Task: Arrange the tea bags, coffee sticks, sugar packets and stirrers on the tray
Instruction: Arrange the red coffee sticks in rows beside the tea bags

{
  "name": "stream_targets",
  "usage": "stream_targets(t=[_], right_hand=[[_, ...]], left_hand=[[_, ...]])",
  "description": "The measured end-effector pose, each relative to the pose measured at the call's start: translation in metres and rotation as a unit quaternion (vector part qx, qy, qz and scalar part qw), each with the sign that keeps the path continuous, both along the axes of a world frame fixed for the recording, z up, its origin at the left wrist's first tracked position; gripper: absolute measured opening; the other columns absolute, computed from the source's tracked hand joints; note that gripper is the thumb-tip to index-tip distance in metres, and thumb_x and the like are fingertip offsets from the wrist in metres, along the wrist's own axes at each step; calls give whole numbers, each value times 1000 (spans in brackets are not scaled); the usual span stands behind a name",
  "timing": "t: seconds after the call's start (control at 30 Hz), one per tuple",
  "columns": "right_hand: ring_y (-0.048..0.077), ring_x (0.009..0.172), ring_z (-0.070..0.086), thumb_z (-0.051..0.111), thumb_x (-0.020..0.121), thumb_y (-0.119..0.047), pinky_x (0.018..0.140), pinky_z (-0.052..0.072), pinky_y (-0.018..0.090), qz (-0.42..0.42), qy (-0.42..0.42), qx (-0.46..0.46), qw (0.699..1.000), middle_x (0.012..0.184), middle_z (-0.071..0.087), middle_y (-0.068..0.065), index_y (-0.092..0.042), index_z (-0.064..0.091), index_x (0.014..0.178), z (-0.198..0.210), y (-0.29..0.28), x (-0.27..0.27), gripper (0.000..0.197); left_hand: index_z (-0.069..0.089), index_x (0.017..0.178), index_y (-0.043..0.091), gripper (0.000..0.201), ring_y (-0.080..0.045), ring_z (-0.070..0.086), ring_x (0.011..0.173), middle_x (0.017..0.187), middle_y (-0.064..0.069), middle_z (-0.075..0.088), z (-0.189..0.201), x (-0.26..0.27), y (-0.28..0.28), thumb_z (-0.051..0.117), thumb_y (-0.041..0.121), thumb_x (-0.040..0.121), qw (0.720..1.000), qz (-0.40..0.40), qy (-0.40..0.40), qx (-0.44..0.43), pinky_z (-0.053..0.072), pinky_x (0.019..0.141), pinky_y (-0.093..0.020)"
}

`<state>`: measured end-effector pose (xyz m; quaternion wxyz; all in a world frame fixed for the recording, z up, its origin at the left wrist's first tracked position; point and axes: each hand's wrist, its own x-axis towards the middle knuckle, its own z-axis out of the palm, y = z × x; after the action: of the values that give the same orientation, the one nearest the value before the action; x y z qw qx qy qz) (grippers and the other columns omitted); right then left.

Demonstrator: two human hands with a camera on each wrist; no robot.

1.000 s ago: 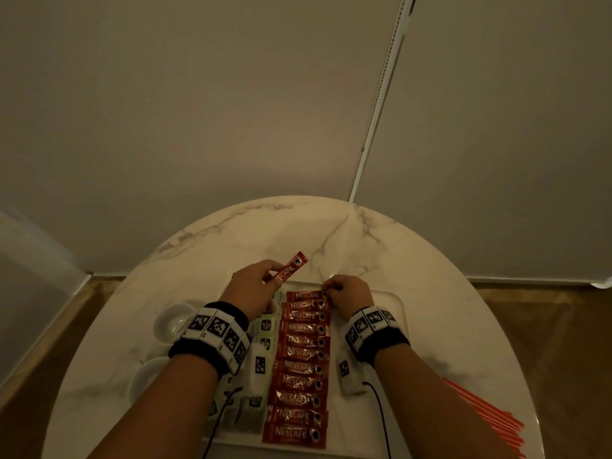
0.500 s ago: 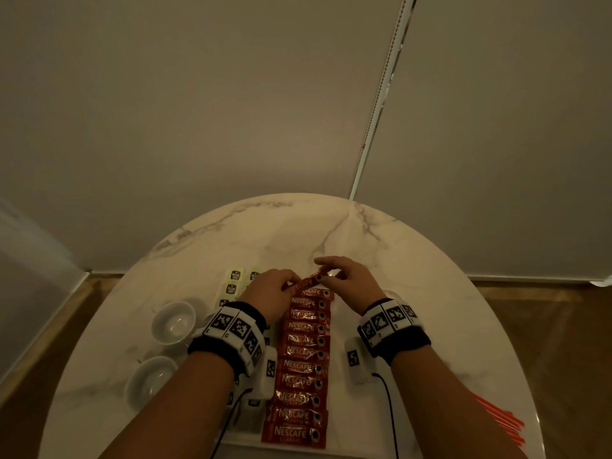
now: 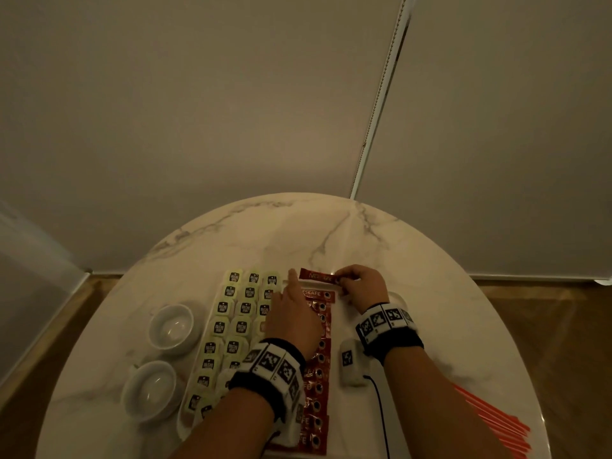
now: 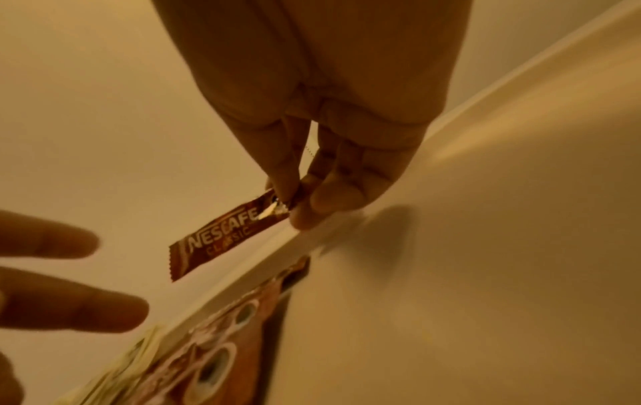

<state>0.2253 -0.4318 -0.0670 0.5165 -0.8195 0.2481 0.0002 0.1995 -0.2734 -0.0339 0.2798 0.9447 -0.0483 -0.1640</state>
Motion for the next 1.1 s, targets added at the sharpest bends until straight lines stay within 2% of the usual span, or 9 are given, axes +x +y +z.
stream_targets(t=[0.1, 0.17, 0.3, 0.4, 0.5, 0.67, 0.77, 0.93, 1.1], right_hand=[[13, 56, 59, 59, 85, 1, 58, 52, 23, 5, 6, -12, 1000, 78, 70, 3, -15, 74, 85, -2, 2, 1, 22], [13, 60, 60, 59, 85, 0, 62, 51, 19, 17, 10, -21, 1000, 82, 70, 2, -14, 75, 91, -3, 3, 2, 22], [12, 85, 61, 59, 87, -6, 80, 48, 20, 32, 21, -66, 997, 95, 66, -1, -16, 76, 98, -4, 5, 5, 23], [12, 91, 59, 60, 87, -9, 85, 45, 20, 42, 15, -98, 994, 100, 62, -1, -16, 75, 101, -3, 7, 5, 22], [15, 93, 60, 61, 87, -11, 88, 47, 23, 38, 19, -102, 994, 102, 61, 0, -16, 75, 101, -2, 8, 6, 21], [19, 95, 63, 62, 86, -13, 88, 49, 26, 39, 41, -123, 991, 93, 58, -5, -18, 76, 99, -1, 11, 7, 19], [18, 98, 62, 63, 87, -17, 86, 47, 23, 52, 52, -143, 987, 108, 60, 1, -20, 75, 102, -1, 11, 8, 19], [18, 102, 60, 60, 90, -19, 88, 46, 25, 84, 68, -167, 980, 112, 58, 1, -22, 75, 103, -3, 14, 12, 20], [16, 103, 59, 60, 90, -20, 79, 39, 18, 84, 83, -169, 979, 82, 41, -19, -18, 72, 107, -6, 15, 12, 21]], left_hand=[[25, 145, 17, 55, -29, 27, 135, 150, -3, 29, -7, -7, -8, 42, 28, 94, 989, -96, -39, 103, 36, 105, -42], [32, 142, 21, 52, -27, 28, 133, 150, 0, 28, -10, -9, -11, 41, 32, 92, 980, -129, -52, 143, 36, 103, -44], [26, 147, 20, 57, -25, 22, 137, 153, 2, 23, -16, -5, -9, 37, 34, 93, 970, -162, -49, 173, 28, 108, -49], [24, 148, 19, 59, -25, 23, 137, 153, 1, 23, -17, -3, -6, 37, 33, 93, 971, -170, -42, 161, 28, 109, -49], [28, 146, 18, 57, -25, 28, 133, 150, 1, 27, -20, -1, -4, 38, 30, 92, 973, -173, -46, 148, 34, 105, -46], [32, 143, 16, 54, -26, 32, 127, 149, -2, 29, -24, -1, -2, 38, 31, 92, 973, -182, -64, 128, 38, 103, -39], [25, 148, 14, 60, -29, 27, 132, 154, -4, 21, -23, -4, 0, 40, 30, 92, 969, -193, -67, 136, 33, 109, -39], [19, 151, 14, 64, -30, 22, 136, 158, -6, 13, -23, -9, 3, 41, 31, 93, 964, -205, -82, 148, 23, 115, -37], [18, 151, 14, 67, -30, 24, 133, 158, -6, 12, -29, -11, 3, 42, 36, 92, 963, -200, -75, 161, 28, 112, -37]])
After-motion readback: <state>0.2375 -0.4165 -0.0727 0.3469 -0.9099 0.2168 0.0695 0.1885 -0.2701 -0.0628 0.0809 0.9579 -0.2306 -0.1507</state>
